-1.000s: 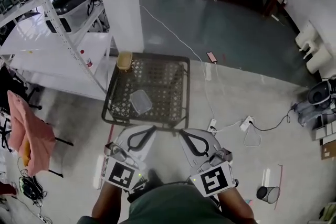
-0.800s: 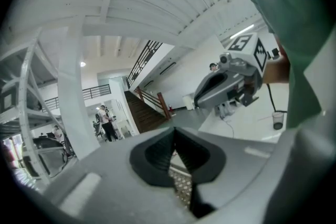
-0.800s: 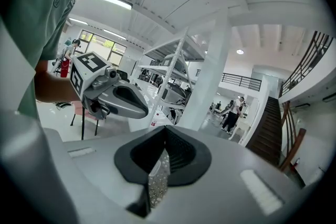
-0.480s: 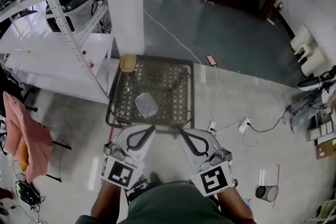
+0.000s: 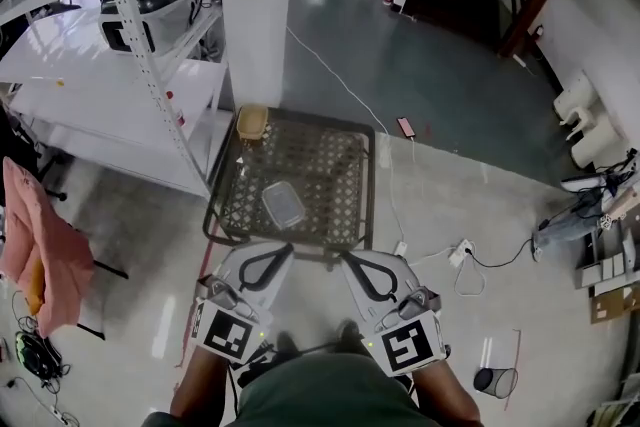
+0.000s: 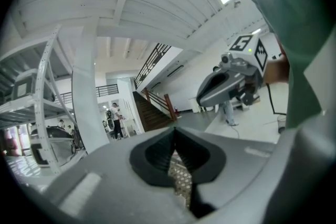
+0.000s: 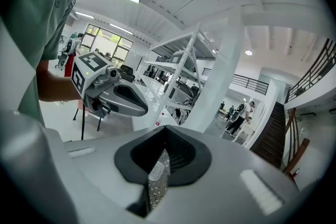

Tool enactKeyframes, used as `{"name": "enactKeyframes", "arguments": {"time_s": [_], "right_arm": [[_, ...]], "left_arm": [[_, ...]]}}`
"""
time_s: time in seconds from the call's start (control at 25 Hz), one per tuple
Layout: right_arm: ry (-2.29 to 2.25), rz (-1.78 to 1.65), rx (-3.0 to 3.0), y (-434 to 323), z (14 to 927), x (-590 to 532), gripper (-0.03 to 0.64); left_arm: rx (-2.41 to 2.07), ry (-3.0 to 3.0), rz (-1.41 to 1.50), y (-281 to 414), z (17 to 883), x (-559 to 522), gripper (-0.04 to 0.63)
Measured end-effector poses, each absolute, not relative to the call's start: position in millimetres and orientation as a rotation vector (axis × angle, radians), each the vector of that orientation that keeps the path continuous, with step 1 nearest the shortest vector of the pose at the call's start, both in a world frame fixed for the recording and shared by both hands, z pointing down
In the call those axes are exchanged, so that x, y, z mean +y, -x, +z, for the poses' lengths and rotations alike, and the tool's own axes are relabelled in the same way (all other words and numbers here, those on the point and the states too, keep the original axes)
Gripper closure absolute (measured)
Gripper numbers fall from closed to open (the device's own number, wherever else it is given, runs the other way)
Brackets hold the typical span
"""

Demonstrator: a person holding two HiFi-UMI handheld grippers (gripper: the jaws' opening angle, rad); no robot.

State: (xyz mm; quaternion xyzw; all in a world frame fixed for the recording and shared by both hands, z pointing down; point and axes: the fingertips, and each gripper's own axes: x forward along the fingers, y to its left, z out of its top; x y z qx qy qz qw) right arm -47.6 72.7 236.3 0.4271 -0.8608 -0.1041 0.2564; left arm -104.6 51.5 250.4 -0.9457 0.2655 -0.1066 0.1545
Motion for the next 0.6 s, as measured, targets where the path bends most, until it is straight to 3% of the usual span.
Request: {"name": "enactKeyframes", "arguments": {"time_s": [0.6], "right_arm": [[-0.885,-0.275,-2.56,17,260,-56,0.611]], "left_arm": [[1.087,2.623,-0.529,82,275,-54,0.592]]}}
